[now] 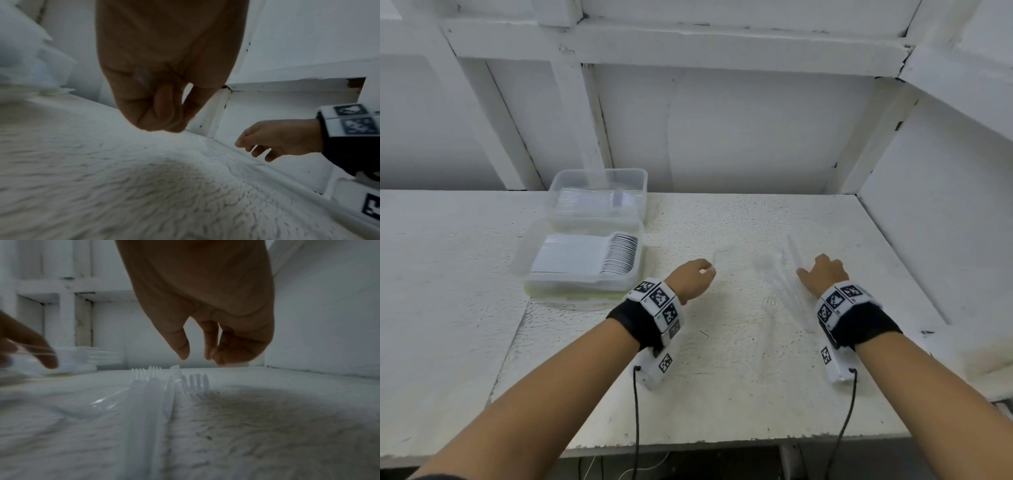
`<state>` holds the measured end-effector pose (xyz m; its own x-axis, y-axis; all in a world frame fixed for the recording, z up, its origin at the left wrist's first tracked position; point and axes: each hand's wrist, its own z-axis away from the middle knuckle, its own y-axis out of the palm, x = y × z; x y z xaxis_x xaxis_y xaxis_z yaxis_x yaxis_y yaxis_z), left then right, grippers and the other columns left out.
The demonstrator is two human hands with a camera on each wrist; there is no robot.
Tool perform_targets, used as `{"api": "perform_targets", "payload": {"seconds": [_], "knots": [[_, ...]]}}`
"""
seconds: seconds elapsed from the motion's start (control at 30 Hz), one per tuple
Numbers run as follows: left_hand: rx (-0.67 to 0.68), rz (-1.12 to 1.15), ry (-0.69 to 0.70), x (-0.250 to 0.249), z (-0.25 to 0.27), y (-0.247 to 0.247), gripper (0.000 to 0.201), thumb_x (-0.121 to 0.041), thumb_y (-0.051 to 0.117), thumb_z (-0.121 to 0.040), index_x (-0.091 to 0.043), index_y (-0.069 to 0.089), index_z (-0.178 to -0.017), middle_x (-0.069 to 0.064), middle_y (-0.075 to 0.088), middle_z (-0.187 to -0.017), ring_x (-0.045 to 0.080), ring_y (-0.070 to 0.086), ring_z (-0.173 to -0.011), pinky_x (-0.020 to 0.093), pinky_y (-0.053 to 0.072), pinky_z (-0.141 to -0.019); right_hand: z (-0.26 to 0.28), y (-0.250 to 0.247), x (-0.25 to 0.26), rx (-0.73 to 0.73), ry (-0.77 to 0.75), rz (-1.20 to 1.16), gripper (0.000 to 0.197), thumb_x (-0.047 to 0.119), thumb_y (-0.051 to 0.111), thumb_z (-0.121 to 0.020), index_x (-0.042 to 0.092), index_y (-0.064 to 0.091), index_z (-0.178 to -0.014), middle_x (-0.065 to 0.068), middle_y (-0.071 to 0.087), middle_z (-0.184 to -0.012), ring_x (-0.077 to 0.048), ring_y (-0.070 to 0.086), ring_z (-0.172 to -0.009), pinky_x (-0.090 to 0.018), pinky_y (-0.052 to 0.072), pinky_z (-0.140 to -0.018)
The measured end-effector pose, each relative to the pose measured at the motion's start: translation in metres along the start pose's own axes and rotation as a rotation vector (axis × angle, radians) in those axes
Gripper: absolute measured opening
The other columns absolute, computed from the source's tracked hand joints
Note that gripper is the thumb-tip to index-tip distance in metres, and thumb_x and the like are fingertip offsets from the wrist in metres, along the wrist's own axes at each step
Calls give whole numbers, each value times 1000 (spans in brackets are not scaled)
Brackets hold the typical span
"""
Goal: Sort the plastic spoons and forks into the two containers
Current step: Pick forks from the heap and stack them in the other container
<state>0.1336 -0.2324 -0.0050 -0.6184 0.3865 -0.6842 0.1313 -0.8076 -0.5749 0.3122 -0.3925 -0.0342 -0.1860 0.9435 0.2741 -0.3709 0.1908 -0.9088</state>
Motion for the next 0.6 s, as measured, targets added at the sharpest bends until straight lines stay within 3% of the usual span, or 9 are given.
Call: {"api": "perform_targets", "payload": {"seconds": [0.07,0.1,0.13,0.2,0.4,0.5,0.6], "knots": [[-10,101,-20,10,2,2,33,-29,32,-101,-12,51,-121,12,58,-89,25,57,-70,25,40,-52,-7,2,-1,50,-37,48,34,25,53,-94,-2,56,-114,-19,59,-114,-33,56,-106,-31,45,-81],[-9,155,-37,14,2,4,28,-26,32,-101,-10,51,-114,8,53,-77,18,48,-58,23,37,-50,-10,4,-2,48,-51,45,20,20,53,-93,1,61,-97,-15,63,-94,-31,60,-90,-29,45,-72],[-2,191,-47,17,1,6,23,-21,32,-100,-8,50,-107,5,52,-73,16,44,-55,23,39,-50,-12,6,-2,32,-52,34,19,14,53,-92,5,58,-76,-10,58,-75,-27,57,-72,-27,44,-62],[19,192,-39,18,0,11,17,-16,35,-98,-6,50,-99,4,53,-73,14,45,-56,23,42,-53,-15,9,-4,11,-20,24,35,10,49,-91,7,43,-56,-5,44,-58,-18,42,-52,-23,33,-46],[40,108,-2,6,3,35,15,-17,37,-96,-8,49,-95,2,46,-76,14,39,-59,23,35,-52,-11,10,-7,56,-123,-2,42,27,63,-86,15,35,-56,-1,36,-52,-15,35,-47,-24,26,-46],[50,94,-2,1,3,48,15,-19,37,-96,-9,49,-95,2,47,-79,13,41,-61,22,36,-53,-9,10,-2,120,-98,43,35,24,66,-85,12,43,-61,-3,44,-58,-17,43,-52,-23,30,-46],[40,90,-4,-1,3,57,14,-20,37,-96,-10,48,-95,-1,46,-77,11,40,-61,22,34,-53,-9,8,-2,118,-25,-68,19,12,61,-87,6,52,-71,-9,53,-67,-23,52,-62,-22,39,-51]]}}
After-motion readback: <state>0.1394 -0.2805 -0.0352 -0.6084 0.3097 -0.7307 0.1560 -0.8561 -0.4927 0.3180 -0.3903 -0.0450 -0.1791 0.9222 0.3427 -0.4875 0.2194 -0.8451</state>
